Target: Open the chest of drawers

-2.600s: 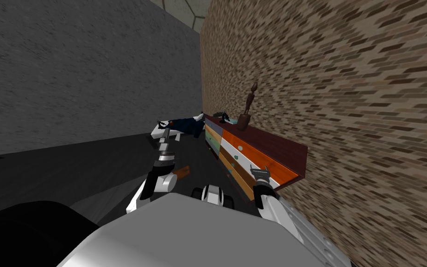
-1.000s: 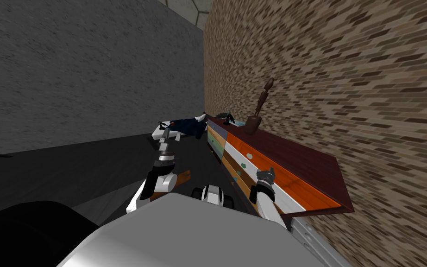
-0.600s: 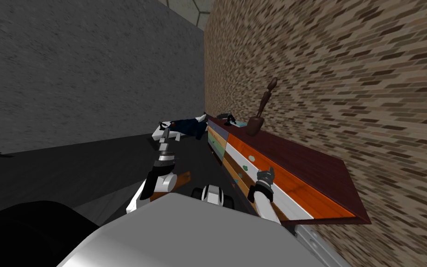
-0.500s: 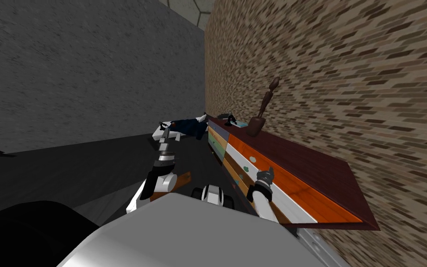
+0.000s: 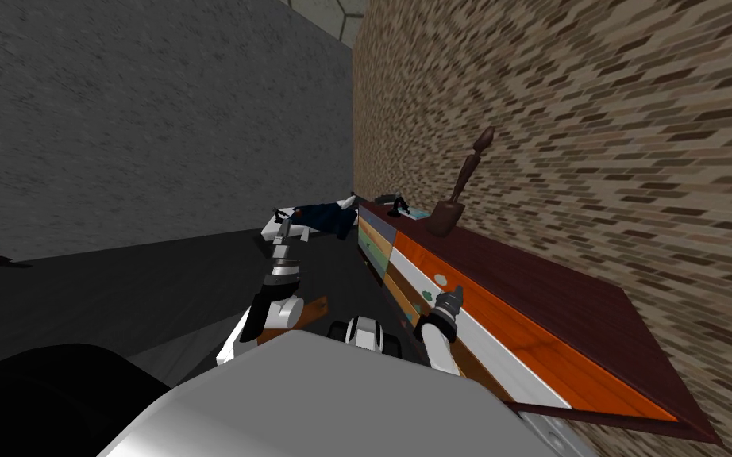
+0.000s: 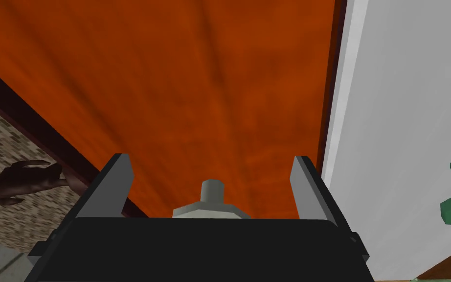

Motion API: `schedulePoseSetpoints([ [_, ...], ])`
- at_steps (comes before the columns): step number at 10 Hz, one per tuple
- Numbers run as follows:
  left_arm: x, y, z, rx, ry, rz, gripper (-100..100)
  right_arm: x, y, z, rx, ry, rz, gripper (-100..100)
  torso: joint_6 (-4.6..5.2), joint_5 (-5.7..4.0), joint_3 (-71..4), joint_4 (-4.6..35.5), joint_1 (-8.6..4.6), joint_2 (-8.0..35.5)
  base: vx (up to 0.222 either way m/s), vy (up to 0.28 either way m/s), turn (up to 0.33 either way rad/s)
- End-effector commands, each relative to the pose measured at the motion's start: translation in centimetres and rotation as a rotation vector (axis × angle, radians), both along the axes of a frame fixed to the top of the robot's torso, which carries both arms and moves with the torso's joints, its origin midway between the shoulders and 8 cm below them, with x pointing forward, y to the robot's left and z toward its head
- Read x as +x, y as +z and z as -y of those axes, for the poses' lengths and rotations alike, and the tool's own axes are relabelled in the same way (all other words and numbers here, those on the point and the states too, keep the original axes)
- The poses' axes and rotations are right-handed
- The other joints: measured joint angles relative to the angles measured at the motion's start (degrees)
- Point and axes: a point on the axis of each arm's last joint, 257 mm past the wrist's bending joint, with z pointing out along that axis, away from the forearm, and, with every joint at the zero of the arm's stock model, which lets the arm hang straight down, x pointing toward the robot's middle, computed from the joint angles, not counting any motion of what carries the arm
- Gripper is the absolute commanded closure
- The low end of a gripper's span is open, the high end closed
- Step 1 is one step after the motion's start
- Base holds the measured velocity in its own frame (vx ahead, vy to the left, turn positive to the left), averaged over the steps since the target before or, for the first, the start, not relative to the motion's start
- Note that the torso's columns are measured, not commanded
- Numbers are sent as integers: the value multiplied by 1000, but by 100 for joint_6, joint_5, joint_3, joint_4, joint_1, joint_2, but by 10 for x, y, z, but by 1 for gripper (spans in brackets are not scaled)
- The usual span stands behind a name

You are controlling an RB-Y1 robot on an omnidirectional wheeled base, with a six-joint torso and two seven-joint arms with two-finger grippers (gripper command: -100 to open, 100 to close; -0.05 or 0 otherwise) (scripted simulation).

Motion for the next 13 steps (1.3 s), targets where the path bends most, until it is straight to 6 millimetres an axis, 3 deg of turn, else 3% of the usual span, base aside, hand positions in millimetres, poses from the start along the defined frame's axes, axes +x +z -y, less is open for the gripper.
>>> schedulePoseSetpoints([
  [1, 0, 0, 0, 0, 0, 0, 0, -1, -5, -20, 15, -29, -6, -100, 0, -1, 1, 1, -3, 2, 38, 17, 9],
  [5, 0, 0, 0, 0, 0, 0, 0, 4, -3, -24, 24, -29, -3, -100, 1, -5, -7, -2, -23, -13, 34, -21, -12],
  [6, 0, 0, 0, 0, 0, 0, 0, 5, -2, -25, 22, -27, -4, 100, 0, -4, -4, -3, -7, -5, 6, -8, -5],
  [13, 0, 0, 0, 0, 0, 0, 0, 6, 2, -32, 22, -15, -5, 100, 0, 0, -17, -1, -28, -26, -97, 123, -19],
])
